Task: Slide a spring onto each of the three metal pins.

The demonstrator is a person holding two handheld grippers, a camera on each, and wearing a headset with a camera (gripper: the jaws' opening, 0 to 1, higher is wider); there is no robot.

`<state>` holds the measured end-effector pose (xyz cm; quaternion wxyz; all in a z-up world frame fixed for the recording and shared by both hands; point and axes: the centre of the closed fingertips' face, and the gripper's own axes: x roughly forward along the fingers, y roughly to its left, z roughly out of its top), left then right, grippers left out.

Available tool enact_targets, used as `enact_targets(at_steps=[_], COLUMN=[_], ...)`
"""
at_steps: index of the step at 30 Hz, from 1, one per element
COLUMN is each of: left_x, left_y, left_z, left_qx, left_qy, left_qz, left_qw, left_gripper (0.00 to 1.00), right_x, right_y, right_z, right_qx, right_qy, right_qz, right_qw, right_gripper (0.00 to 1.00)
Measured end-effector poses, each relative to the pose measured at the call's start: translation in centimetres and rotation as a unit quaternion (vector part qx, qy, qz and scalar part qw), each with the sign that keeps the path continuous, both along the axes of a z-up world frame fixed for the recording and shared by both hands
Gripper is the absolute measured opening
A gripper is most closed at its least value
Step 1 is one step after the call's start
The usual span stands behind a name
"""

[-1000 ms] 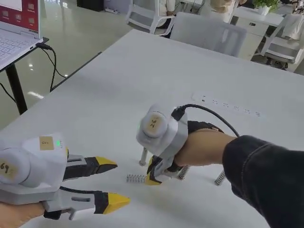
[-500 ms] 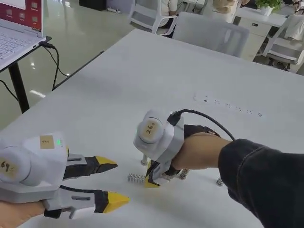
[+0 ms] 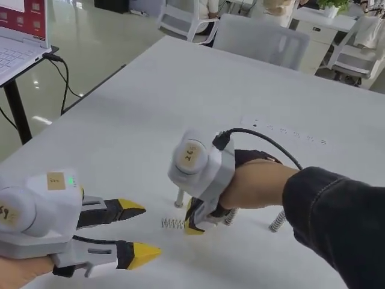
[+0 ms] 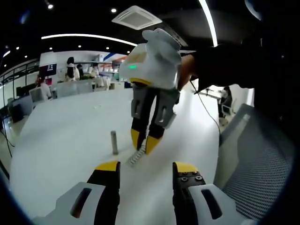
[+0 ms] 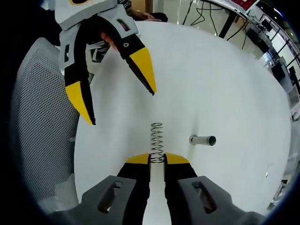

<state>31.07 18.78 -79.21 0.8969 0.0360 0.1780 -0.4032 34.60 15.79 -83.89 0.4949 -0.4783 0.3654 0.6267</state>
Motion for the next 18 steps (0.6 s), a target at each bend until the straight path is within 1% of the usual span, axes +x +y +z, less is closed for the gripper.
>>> enact_targets(at_steps=[7,9,12,18], left_x=[0.3,0.3,0.2,0.1], left_y=[-0.7,-1.0,-1.4,-2.1], left_z=[0.4,0.5,0.8,1.4], left_qx=[0.004,0.005,0.008,0.012], left_qy=[-0.003,-0.004,-0.006,-0.011], left_qz=[-0.011,-0.015,-0.025,-0.039], left_qw=[0.9999,0.9999,0.9997,0.9991], left_gripper=[0.36,0.36,0.35,0.31], right_x=[-1.1,-1.5,-2.2,-2.8], right_y=[-0.6,-0.7,-1.0,-1.4], right_z=[1.9,2.3,2.8,3.6], right_qx=[0.008,0.010,0.008,0.011], right_qy=[0.006,0.004,0.008,0.004], right_qz=[0.008,0.012,0.023,0.028], right_qw=[0.9999,0.9999,0.9997,0.9995], right_gripper=[0.08,0.08,0.08,0.08])
